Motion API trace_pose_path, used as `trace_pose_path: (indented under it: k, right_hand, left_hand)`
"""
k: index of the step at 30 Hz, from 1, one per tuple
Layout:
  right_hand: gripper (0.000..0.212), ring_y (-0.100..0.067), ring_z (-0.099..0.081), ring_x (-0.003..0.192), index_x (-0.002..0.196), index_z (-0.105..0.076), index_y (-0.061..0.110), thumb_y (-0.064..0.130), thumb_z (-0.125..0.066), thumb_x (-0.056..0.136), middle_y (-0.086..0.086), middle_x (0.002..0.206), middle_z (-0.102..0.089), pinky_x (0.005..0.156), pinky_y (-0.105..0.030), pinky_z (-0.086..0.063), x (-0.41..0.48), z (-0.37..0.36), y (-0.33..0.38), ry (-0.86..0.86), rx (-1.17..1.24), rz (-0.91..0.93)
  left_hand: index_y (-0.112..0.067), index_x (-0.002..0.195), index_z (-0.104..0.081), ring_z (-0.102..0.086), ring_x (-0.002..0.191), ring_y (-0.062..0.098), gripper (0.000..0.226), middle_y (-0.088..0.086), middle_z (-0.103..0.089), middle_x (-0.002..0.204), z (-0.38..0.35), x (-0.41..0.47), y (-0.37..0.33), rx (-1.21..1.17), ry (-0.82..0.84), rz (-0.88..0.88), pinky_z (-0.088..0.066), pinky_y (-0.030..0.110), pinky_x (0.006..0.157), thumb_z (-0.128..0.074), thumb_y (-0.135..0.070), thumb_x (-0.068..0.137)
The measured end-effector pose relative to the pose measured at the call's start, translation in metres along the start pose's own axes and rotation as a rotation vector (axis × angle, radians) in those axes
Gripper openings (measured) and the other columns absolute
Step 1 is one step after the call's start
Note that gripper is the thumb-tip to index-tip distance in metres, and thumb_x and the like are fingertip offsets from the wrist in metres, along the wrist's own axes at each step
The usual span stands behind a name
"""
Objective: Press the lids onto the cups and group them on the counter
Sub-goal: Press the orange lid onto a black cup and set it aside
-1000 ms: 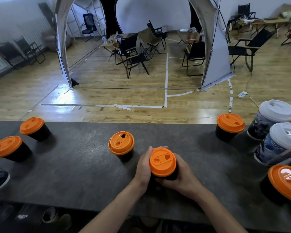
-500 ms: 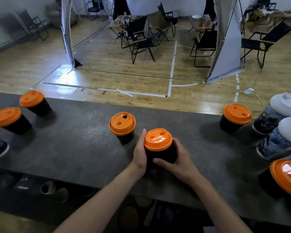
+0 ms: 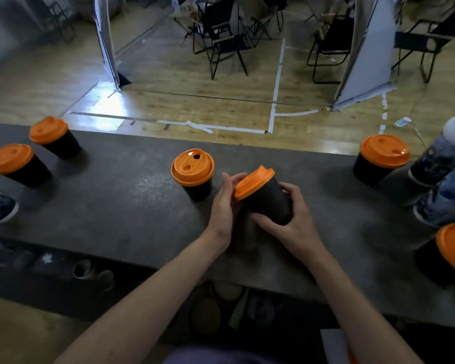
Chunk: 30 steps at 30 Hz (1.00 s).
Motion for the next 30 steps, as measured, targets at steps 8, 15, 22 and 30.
trace_pose_path:
  k: [8, 15, 22, 30]
  right_hand:
    - [0.078, -0.002, -0.054, 0.112, 0.13, -0.052, 0.026, 0.024, -0.097, 0.065, 0.008, 0.123, -0.051, 0.09, -0.012, -0.045, 0.0, 0.0, -0.002, 0.01, -0.101, 0.079]
    - [0.078, -0.002, -0.056, 0.116, 0.134, -0.053, 0.036, 0.032, -0.095, 0.069, 0.007, 0.124, -0.055, 0.095, -0.012, -0.044, -0.001, 0.002, 0.006, 0.014, -0.105, 0.097]
    - [0.083, 0.003, -0.05, 0.12, 0.141, -0.052, 0.031, 0.023, -0.095, 0.07, 0.002, 0.128, -0.048, 0.101, -0.01, -0.041, -0.003, 0.001, 0.009, -0.018, -0.154, 0.156]
    - [0.086, 0.008, -0.049, 0.126, 0.148, -0.037, 0.033, 0.067, -0.071, 0.076, 0.017, 0.139, -0.049, 0.101, -0.007, -0.037, -0.004, -0.008, 0.005, 0.1, -0.141, 0.004]
  left_hand:
    - [-0.02, 0.119, -0.067, -0.066, 0.107, 0.009, 0.056, -0.003, -0.073, 0.111, -0.006, -0.002, -0.006, 0.241, 0.041, -0.127, -0.051, 0.026, 0.094, -0.065, -0.06, 0.081]
    - [-0.01, 0.12, -0.069, -0.067, 0.113, 0.028, 0.067, 0.014, -0.072, 0.118, -0.002, -0.002, -0.006, 0.23, 0.021, -0.077, -0.048, 0.051, 0.106, -0.074, -0.057, 0.073]
    - [-0.016, 0.128, -0.065, -0.063, 0.121, 0.031, 0.068, 0.013, -0.068, 0.126, -0.002, -0.005, -0.007, 0.214, 0.082, -0.037, -0.046, 0.054, 0.11, -0.074, -0.061, 0.078]
    - [-0.01, 0.122, -0.067, -0.069, 0.109, 0.031, 0.048, 0.017, -0.072, 0.115, 0.001, -0.009, -0.011, 0.088, 0.088, -0.014, -0.056, 0.044, 0.092, -0.058, -0.044, 0.091]
Point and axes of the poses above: each hand's wrist, its own x-axis towards the middle knuckle, its own z-axis out of the back of the hand, y = z × x, the point moved 5 cm from there along x, towards the middle knuckle
